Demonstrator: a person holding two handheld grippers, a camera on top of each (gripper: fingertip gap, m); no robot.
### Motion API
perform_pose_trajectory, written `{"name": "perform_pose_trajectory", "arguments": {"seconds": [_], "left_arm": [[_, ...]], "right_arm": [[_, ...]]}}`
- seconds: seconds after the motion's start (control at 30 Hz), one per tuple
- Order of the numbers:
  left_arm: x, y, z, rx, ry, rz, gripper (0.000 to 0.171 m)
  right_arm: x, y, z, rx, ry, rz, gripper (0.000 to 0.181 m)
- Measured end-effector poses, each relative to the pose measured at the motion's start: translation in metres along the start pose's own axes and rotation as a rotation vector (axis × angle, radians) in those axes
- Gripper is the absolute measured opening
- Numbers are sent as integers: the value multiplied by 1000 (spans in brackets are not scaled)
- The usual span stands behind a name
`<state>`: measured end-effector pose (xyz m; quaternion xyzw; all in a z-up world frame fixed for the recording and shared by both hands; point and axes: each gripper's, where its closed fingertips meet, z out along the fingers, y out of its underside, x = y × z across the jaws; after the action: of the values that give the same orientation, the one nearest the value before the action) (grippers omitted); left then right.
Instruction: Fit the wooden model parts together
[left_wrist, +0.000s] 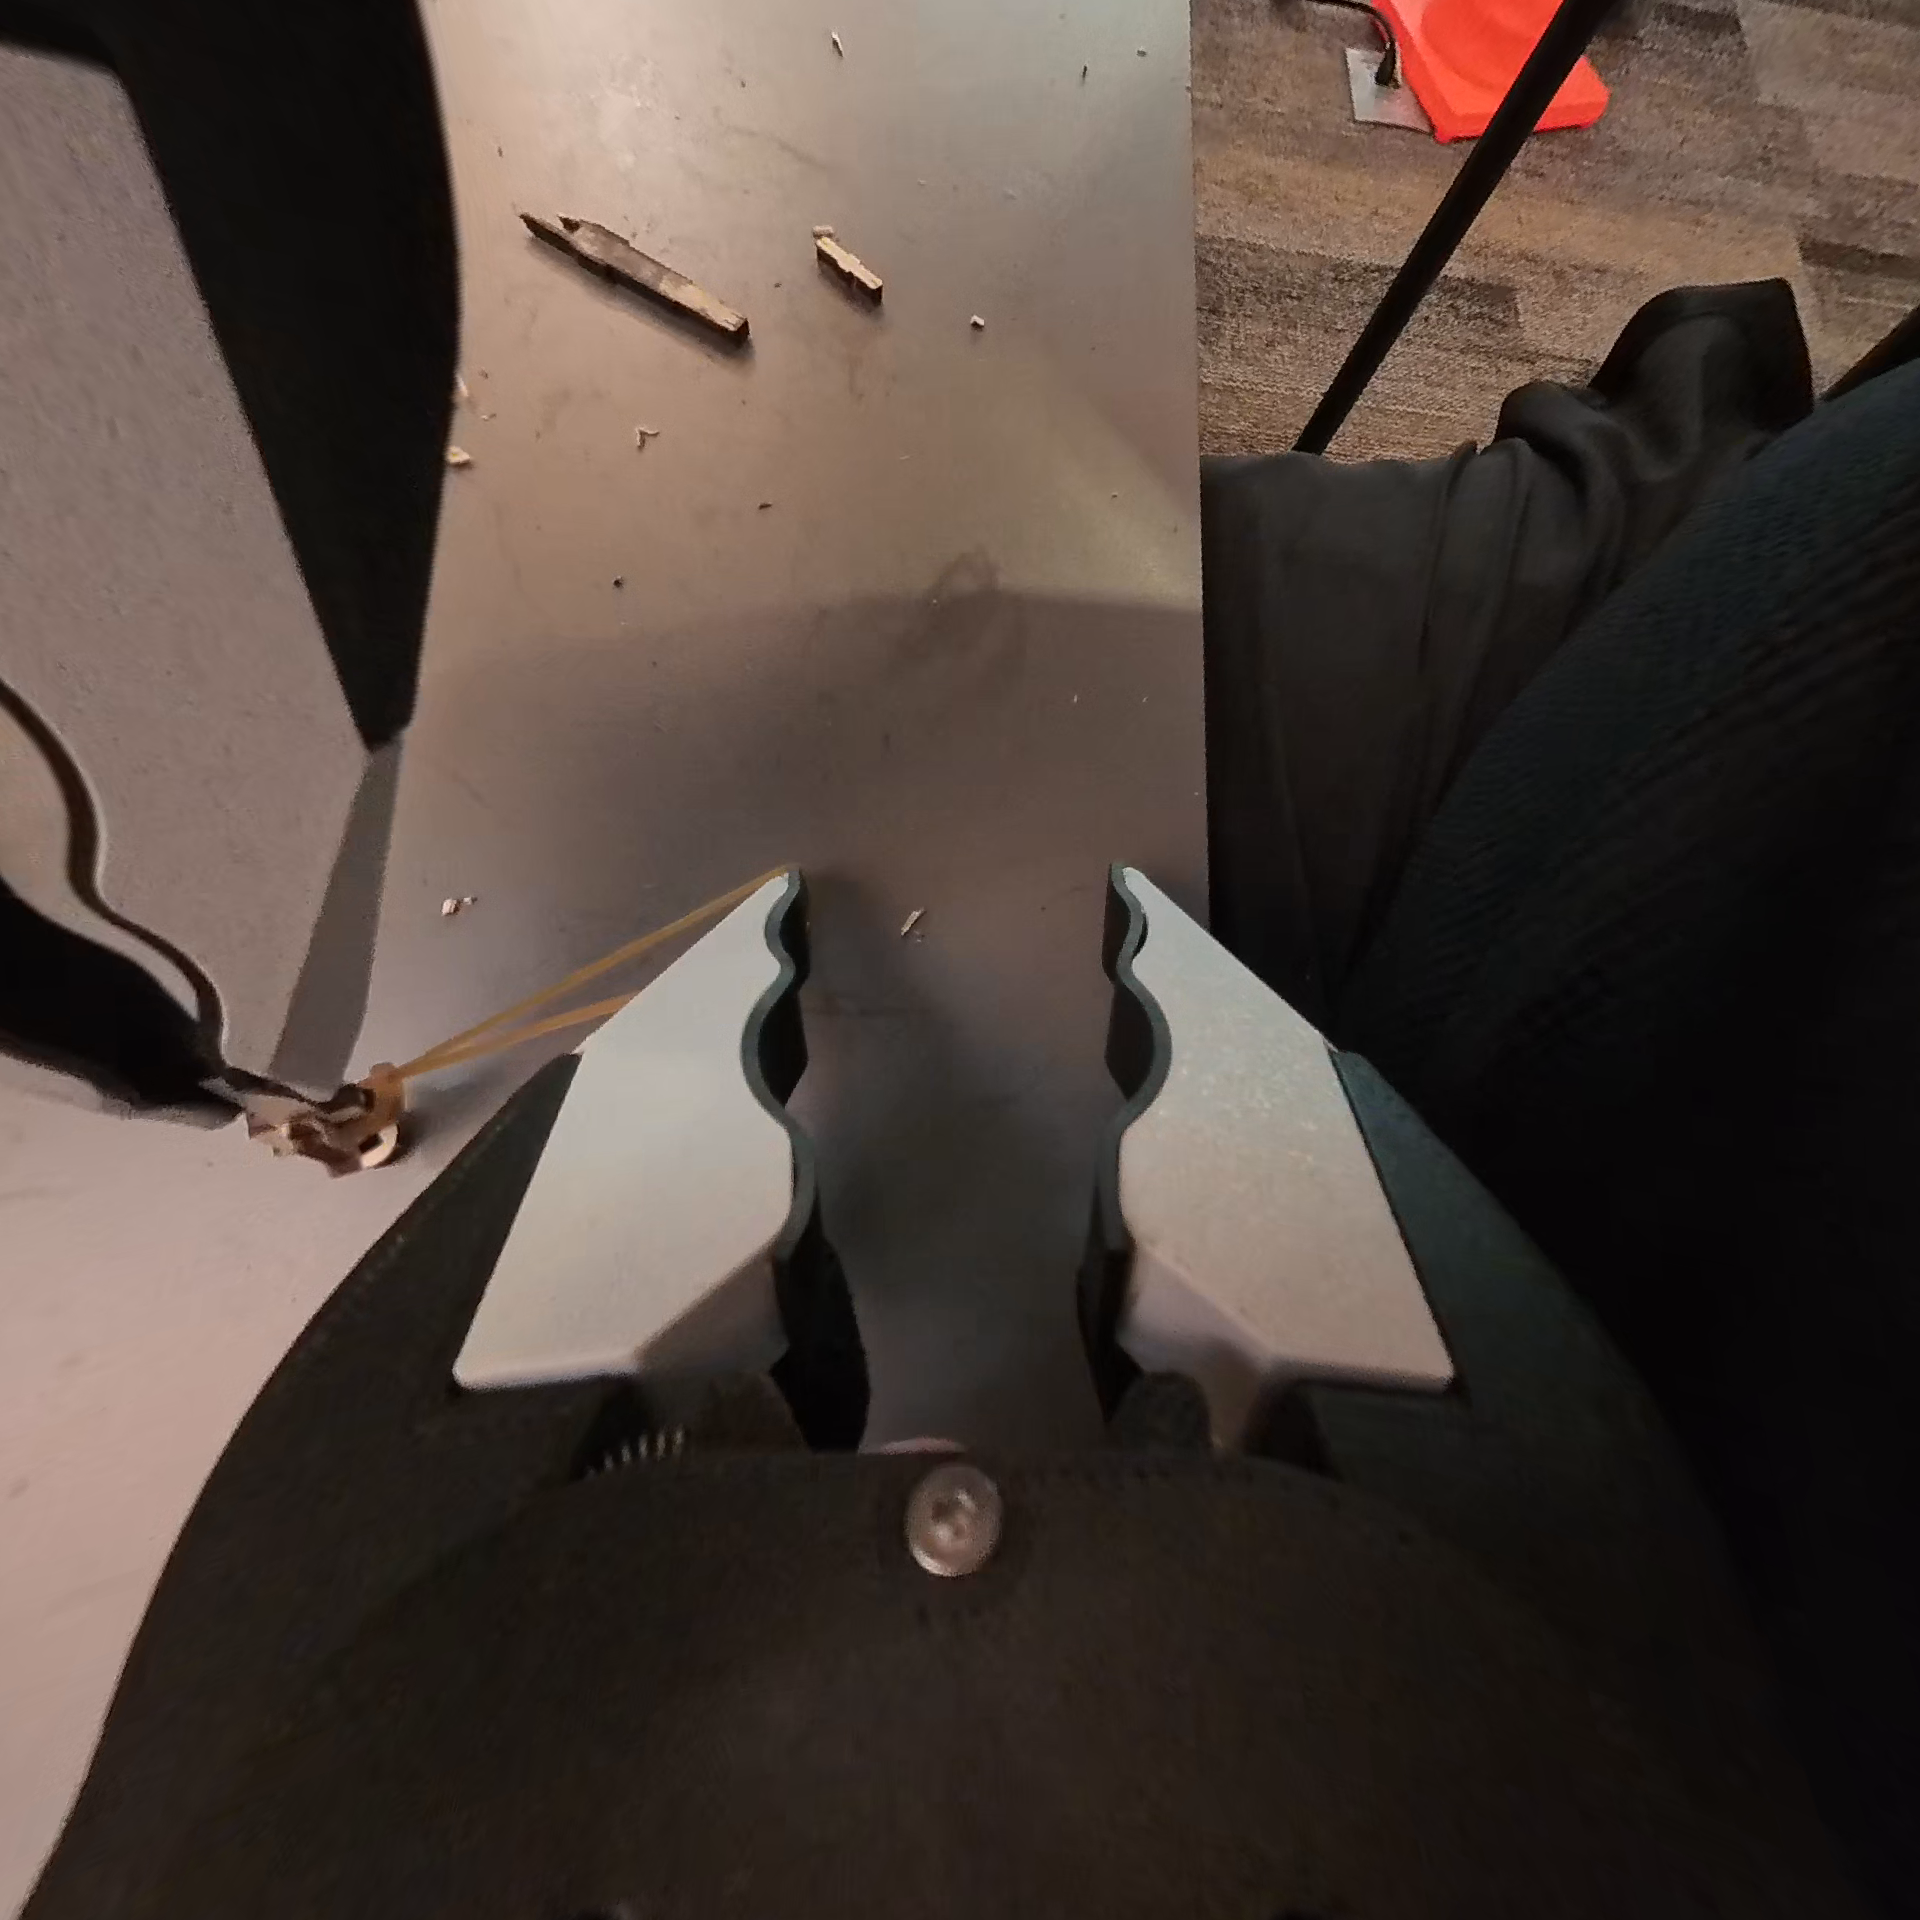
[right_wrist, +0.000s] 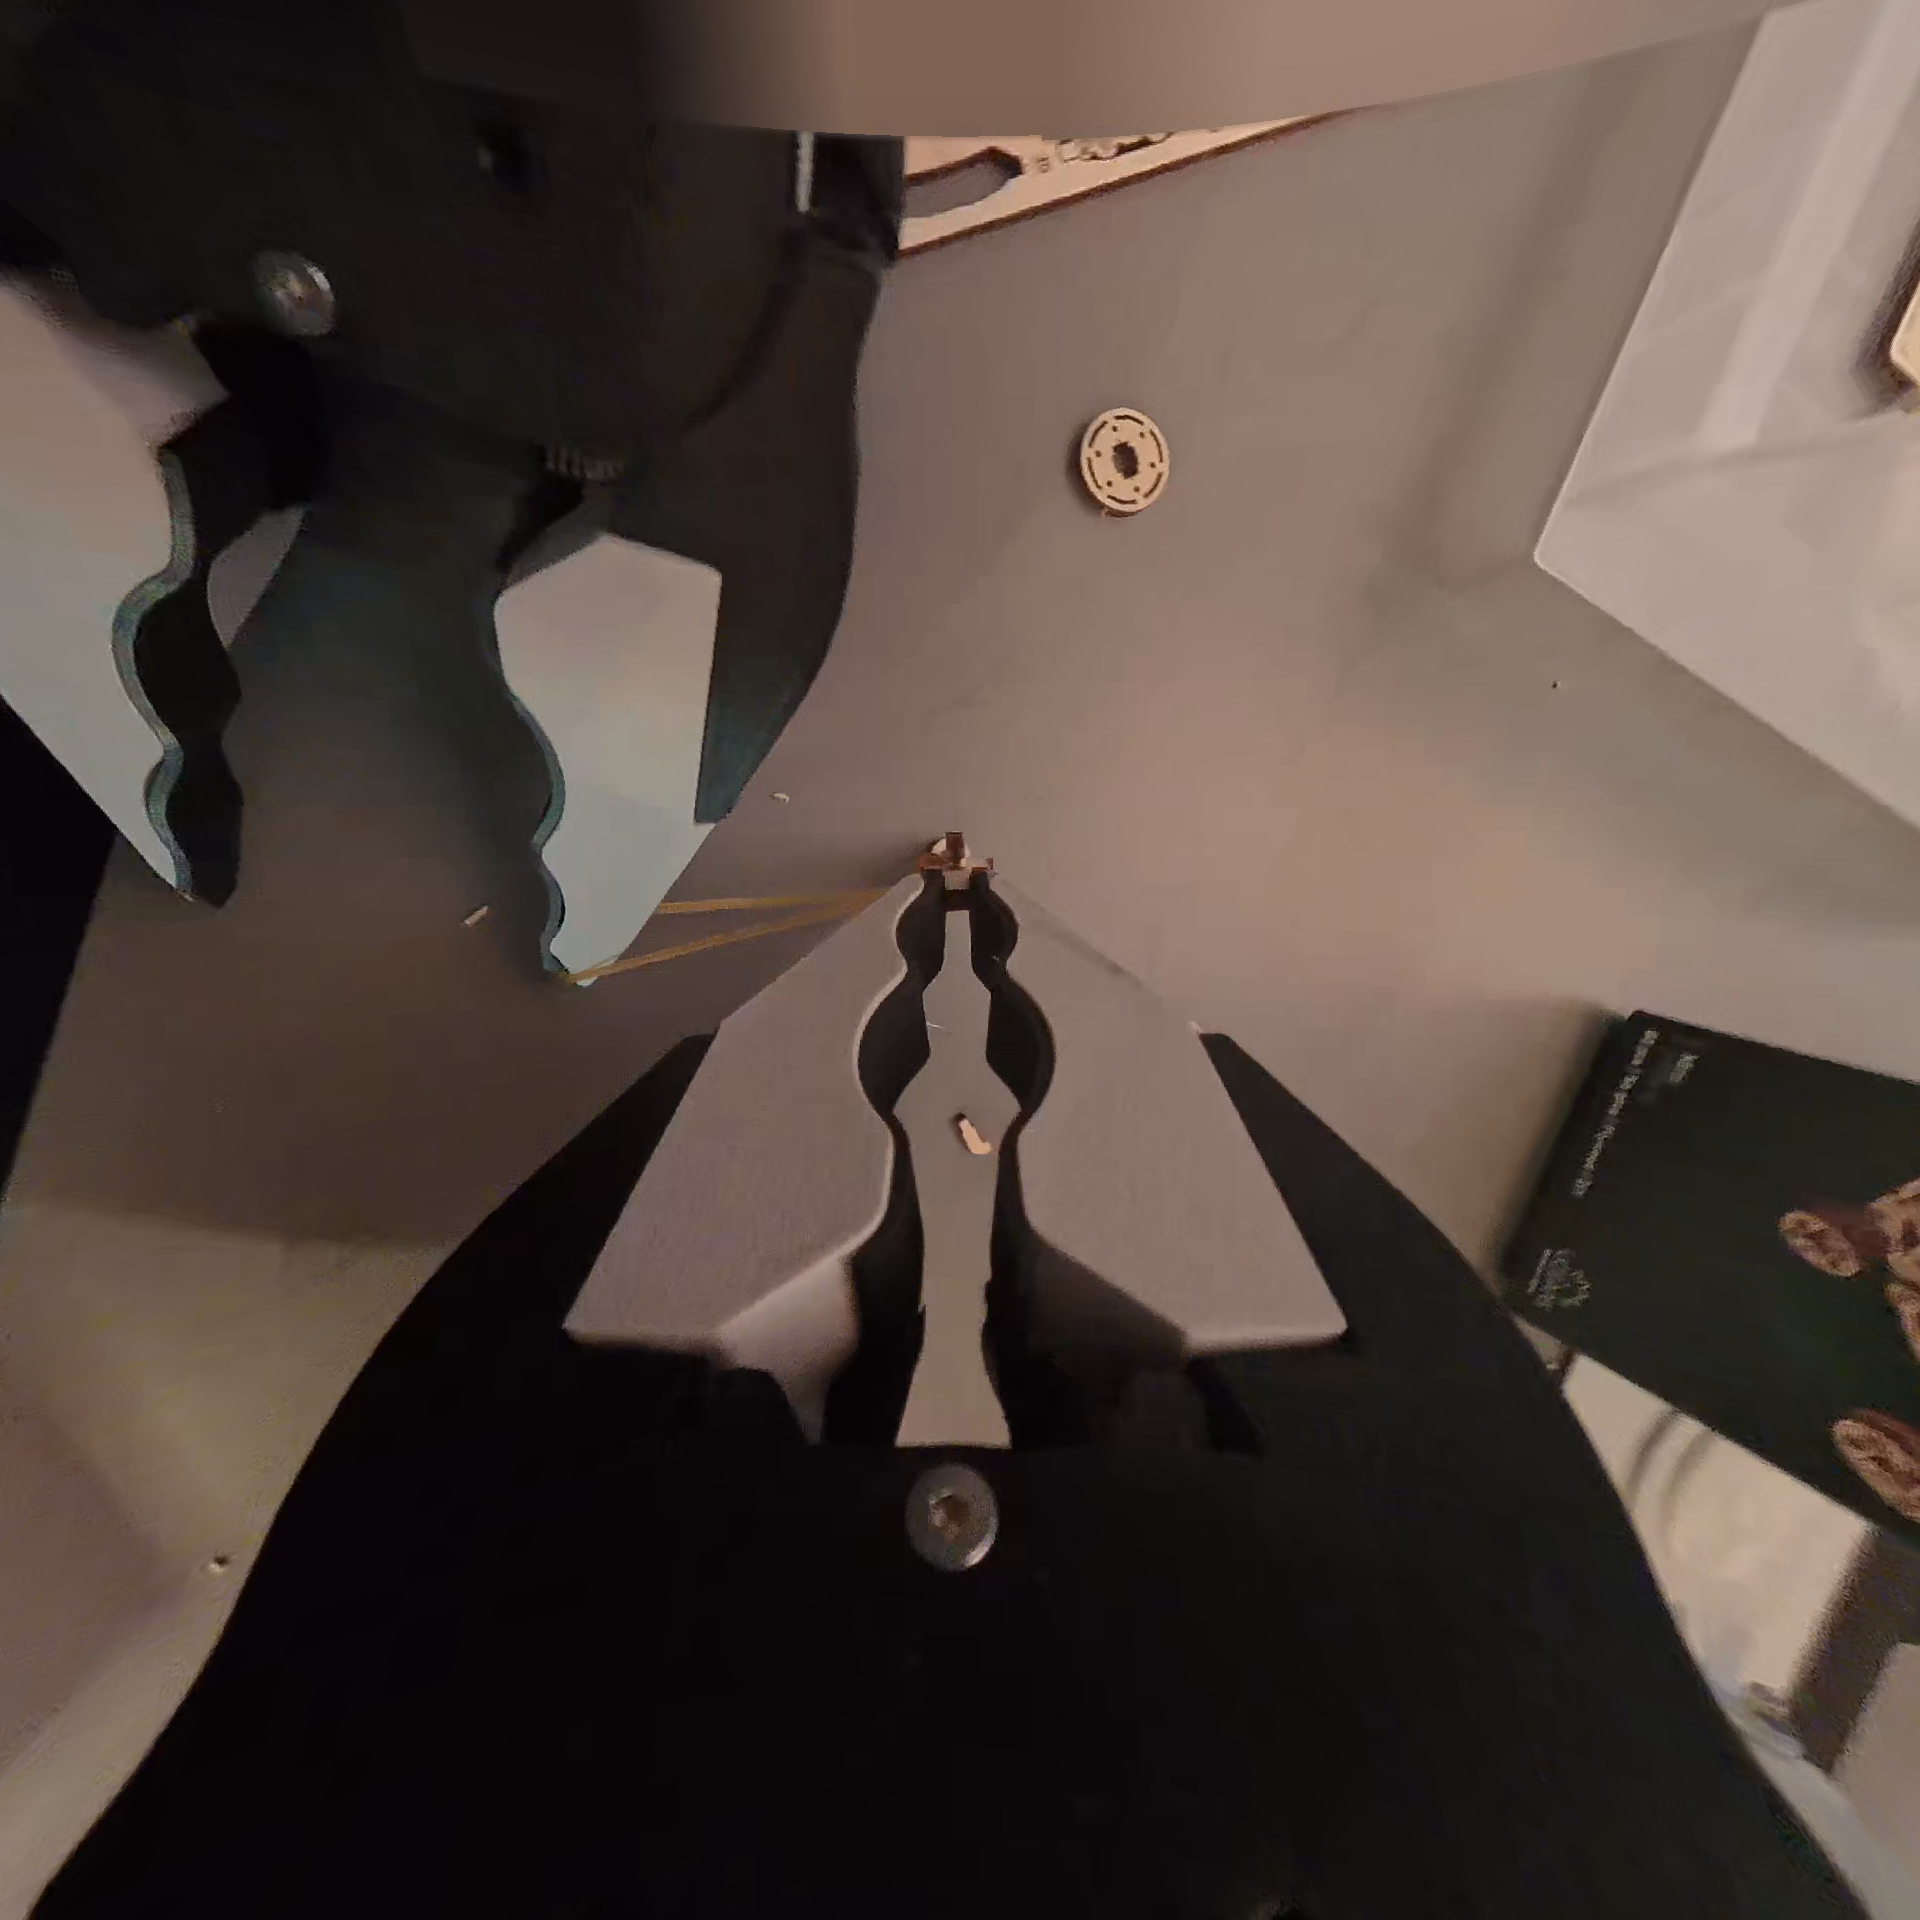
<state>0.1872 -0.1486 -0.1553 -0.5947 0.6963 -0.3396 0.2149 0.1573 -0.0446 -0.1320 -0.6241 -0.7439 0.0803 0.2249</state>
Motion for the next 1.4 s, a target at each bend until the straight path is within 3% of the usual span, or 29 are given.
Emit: {"name": "perform_pose_trajectory", "arguments": {"seconds": [0.2, 1.13, 1.27, 1.4], "left_arm": [[1, 0, -1, 4, 4, 3, 54], [2, 0, -2, 9, 18, -4, 53], [1, 0, -2, 9, 8, -1, 53], [-3, -2, -6, 23, -19, 7, 53]], "right_arm": [[0, -7, -1, 3, 30, -94, 2], [-2, 1, 4, -22, -75, -73, 2], [2, -5, 0, 11, -77, 20, 2], [5, -7, -2, 44, -50, 252, 2]]}}
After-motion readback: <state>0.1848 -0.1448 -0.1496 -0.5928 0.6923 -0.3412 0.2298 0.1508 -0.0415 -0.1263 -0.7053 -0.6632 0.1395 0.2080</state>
